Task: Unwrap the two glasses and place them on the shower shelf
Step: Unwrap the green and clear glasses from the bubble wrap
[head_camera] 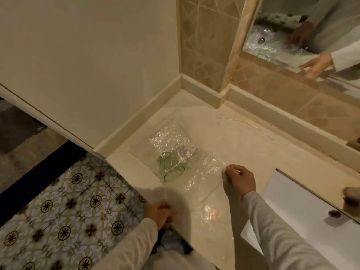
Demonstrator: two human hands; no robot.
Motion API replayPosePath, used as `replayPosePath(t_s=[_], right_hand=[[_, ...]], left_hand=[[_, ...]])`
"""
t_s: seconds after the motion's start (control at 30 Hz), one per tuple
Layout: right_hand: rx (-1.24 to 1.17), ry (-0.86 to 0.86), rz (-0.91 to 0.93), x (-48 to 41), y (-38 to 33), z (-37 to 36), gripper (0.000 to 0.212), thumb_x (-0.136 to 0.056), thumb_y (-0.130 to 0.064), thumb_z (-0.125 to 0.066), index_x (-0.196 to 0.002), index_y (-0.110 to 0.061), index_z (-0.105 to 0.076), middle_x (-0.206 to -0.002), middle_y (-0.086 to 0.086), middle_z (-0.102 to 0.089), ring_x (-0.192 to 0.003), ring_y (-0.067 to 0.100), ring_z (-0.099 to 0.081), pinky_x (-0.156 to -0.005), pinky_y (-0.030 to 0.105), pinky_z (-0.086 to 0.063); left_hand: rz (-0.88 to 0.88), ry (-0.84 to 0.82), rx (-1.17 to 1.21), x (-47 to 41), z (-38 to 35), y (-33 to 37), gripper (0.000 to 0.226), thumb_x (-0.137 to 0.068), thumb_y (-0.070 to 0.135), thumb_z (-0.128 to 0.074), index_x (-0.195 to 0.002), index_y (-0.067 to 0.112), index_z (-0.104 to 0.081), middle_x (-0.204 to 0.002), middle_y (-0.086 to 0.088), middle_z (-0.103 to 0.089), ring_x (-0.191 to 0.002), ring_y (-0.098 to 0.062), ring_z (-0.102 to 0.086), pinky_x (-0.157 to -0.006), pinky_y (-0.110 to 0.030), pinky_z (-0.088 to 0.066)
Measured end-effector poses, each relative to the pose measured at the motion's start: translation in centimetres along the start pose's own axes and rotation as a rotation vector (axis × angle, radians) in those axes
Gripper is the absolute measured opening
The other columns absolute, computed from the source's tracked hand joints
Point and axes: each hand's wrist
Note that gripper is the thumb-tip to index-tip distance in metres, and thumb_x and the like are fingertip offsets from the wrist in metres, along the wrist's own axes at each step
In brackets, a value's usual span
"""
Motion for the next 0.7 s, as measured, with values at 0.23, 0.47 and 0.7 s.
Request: replayPosePath(t_s=[0.23,0.47,0.7], right_hand=[[-0.504,-0.086,-0.261,5.2,2.2,-5.2,0.039,-0.084,0.009,-0.073,-0.119,0.006,-0.055,-0.071,0.022,-0.071,-0.060,0.027,-0.054,-0.053,0.030,-0.048],[-0.545,0.116,-0.253,8.7,1.5,-9.2,0.018,-0.086,0.015,-0.064,-0.104,0.019,-0.063,-0.074,0.026,-0.066,-0.059,0.025,-0.054,-0.050,0.026,-0.045],[-0.624,0.228,-0.217,10.6,0.3,-9.3,0.022,-0.100,0.001,-0.053,-0.098,0.011,-0.073,-0.080,0.034,-0.065,-0.061,0.019,-0.066,-0.057,0.023,-0.057]], left_hand=[[0.225,-0.300,-0.075,-1.5,-0.6,1.2,0.012,-0.082,-0.002,-0.072,-0.083,0.008,-0.067,-0.059,-0.004,-0.068,-0.042,-0.015,-0.055,-0.040,-0.017,-0.035],[-0.453,-0.576,-0.959,-0.9,1.2,5.4,0.016,-0.081,0.040,-0.068,-0.068,0.032,-0.072,-0.070,0.011,-0.073,-0.065,-0.008,-0.067,-0.069,-0.027,-0.058],[-1.355,-0.719,-1.502,-1.9,-4.0,13.4,0.059,-0.085,0.000,-0.057,-0.138,0.025,-0.046,-0.140,0.000,-0.050,-0.107,-0.031,-0.058,-0.086,-0.045,-0.052]])
Point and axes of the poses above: each hand's wrist, its own x-axis away from the middle knuckle, its own z-axis out of the back of the hand, y = z × x
